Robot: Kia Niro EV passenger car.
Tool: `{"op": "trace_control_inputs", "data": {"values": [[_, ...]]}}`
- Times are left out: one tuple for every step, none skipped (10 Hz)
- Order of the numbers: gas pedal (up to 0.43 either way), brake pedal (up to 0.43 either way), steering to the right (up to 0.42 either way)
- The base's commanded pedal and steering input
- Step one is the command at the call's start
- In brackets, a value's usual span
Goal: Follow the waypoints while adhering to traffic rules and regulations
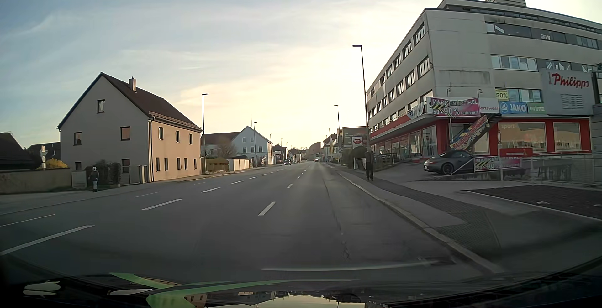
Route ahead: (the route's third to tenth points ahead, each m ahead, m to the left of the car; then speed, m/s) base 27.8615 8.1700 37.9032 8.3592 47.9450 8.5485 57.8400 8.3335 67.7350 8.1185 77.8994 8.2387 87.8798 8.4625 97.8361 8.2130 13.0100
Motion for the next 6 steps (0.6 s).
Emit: {"op": "trace_control_inputs", "data": {"values": [[0.118, 0.000, -0.001], [0.118, 0.000, -0.001], [0.118, 0.000, -0.001], [0.118, 0.000, -0.001], [0.118, 0.000, -0.001], [0.118, 0.000, -0.001]]}}
